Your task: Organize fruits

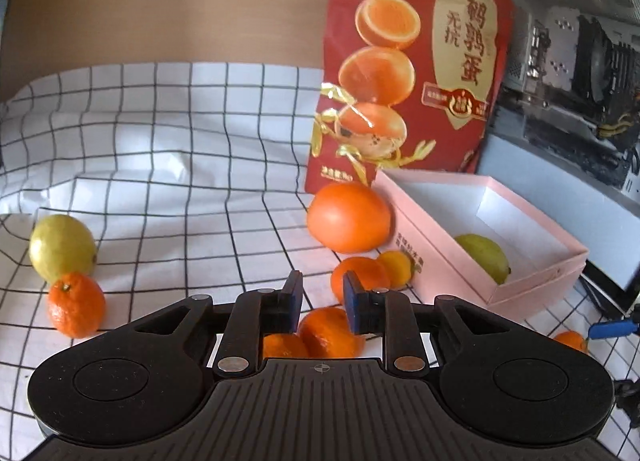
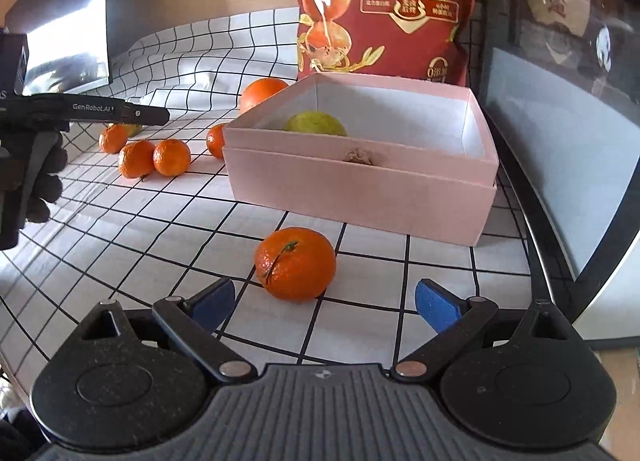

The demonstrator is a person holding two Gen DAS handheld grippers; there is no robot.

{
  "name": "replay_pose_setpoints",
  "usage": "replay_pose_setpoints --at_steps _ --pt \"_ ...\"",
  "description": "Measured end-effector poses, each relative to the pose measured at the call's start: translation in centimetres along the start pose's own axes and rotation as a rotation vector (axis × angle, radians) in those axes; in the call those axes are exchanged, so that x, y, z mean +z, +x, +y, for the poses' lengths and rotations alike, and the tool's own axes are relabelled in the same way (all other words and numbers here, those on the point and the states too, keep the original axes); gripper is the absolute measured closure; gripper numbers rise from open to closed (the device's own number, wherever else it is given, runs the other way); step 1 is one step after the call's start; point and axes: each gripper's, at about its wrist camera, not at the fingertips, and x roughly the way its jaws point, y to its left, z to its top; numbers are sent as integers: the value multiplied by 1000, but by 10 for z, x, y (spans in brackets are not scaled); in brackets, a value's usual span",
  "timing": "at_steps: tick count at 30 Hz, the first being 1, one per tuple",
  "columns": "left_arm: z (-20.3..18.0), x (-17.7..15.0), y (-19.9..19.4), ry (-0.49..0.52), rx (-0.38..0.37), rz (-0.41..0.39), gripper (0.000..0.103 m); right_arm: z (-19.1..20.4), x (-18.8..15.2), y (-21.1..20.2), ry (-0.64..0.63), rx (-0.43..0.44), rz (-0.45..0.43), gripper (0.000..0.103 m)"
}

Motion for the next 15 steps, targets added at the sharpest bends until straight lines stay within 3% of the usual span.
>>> replay_pose_setpoints --at_steps 2,7,10,15 --pt "-7 -4 6 41 -11 34 78 -2 0 1 15 9 9 5" --pt "-34 -15 4 211 -7 52 58 -2 0 2 21 11 11 5" --pt "-41 -18 -2 263 -44 48 58 0 0 2 17 4 4 5" --pt "-44 -22 4 341 9 33 58 2 0 3 7 -1 8 5"
